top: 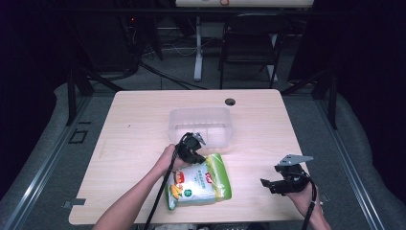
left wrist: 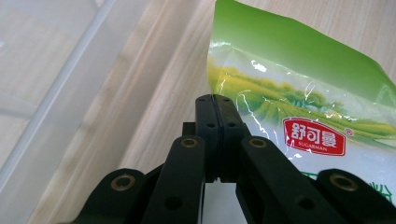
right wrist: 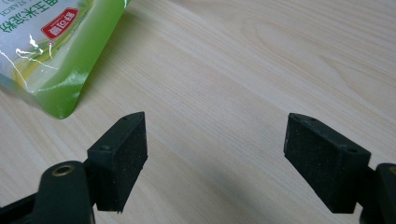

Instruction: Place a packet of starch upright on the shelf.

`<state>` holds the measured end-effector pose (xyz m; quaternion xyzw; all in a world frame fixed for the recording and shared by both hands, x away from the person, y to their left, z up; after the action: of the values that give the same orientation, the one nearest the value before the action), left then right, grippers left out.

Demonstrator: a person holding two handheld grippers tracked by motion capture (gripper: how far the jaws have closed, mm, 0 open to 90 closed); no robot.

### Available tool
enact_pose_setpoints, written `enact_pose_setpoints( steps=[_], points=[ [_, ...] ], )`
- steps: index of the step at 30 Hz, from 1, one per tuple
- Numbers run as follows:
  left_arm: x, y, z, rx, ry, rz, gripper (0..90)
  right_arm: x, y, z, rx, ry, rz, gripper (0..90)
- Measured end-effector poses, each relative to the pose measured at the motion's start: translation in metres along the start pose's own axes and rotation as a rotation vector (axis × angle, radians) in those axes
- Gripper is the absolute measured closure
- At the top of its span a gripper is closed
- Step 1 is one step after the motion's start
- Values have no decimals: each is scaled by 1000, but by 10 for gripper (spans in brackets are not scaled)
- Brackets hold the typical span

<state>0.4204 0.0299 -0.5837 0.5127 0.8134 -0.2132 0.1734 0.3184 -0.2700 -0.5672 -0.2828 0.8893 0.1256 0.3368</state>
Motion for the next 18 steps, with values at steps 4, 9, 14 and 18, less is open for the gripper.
enact_pose_setpoints(
  steps=[4,9,14,18],
  points=[
    [10,0,-9,-13,-41,-31,900,0,0,1,3,5,4,208],
    [31,3,-20,-45,-50,-53,900,1,0,2,-3,19,-3,207],
    [50,13,-33,-45,-72,-104,900,1,1,4,-4,10,4,206],
    [57,22,-34,-9,-63,-145,885,1,1,4,-2,26,-6,206]
  ],
)
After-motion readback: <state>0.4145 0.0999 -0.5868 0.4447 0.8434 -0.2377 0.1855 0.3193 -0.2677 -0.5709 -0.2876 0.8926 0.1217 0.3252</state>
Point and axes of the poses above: each handheld gripper's, and its own axes: z roughly forward along the jaws, x roughly out of its underside, y roughly to its left, the point moved 5 cm from there along z, roughly forward along the jaws, and after that the axes turned 2 degrees about x, right-handed, at the moved point
